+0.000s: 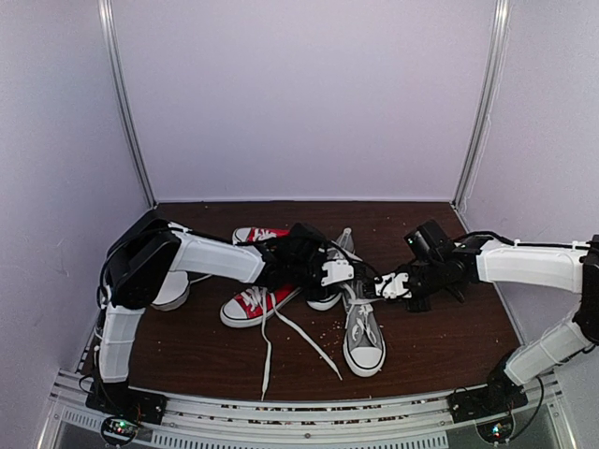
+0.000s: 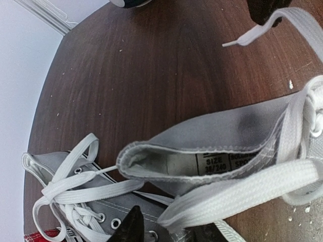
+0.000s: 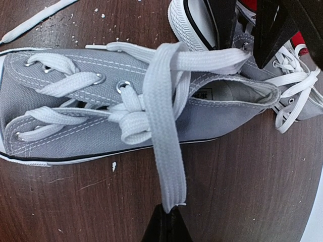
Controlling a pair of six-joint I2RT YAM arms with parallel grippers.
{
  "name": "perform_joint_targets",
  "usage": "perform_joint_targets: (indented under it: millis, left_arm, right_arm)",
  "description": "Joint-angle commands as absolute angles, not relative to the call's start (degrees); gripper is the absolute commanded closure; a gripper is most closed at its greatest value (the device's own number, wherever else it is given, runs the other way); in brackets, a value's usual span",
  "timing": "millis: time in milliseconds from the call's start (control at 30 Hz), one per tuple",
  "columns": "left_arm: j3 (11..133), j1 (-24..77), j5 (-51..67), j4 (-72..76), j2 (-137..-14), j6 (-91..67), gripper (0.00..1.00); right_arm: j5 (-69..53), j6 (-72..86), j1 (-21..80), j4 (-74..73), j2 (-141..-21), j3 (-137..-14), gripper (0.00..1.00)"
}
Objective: Tie the shoes
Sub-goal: Adjust the half-tied shoelace on the shoe.
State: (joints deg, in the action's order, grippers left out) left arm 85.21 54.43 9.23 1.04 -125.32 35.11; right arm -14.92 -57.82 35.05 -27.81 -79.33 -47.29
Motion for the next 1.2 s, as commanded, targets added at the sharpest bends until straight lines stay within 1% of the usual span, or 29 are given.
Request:
perform_joint_targets:
  millis: [0,33,167,200,400,500,900,1167]
  left_arm:
    - [87.73,55.1,9.09,-0.25,-127.11,36.33,0.67]
    - [88.01,55.18,8.79,-0.26,-127.25,36.16,0.71]
    - [87.16,55.39,8.42,0.73,-126.24,35.79,0.97]
    - [86.27,55.56,8.27,1.32,-125.42,35.77,1.0]
    - [76.43,56.83,7.18,11.07,-116.09,35.66,1.0]
    - [73.84,57.52,7.67,12.47,-113.63,35.51,1.0]
    - [69.21,62.66,6.67,13.0,-110.68,39.1,1.0]
    - [65.54,63.28,7.43,14.62,-108.46,38.43,1.0]
  right_arm:
    - [-13.72,-56.43,35.83,-30.07,-78.08,-47.47,1.0]
    - [-13.46,-56.33,35.92,-30.35,-78.05,-47.53,1.0]
    - [-12.44,-55.48,36.57,-32.21,-78.26,-47.96,1.0]
    - [-12.21,-54.95,36.71,-33.03,-78.23,-48.17,1.0]
    - [-12.37,-51.84,37.89,-38.22,-76.73,-48.16,1.0]
    - [-11.75,-51.17,38.4,-39.76,-76.1,-46.98,1.0]
    - [-10.78,-49.48,39.99,-44.21,-78.18,-46.77,1.0]
    - [-10.01,-48.95,39.91,-45.37,-78.36,-45.49,1.0]
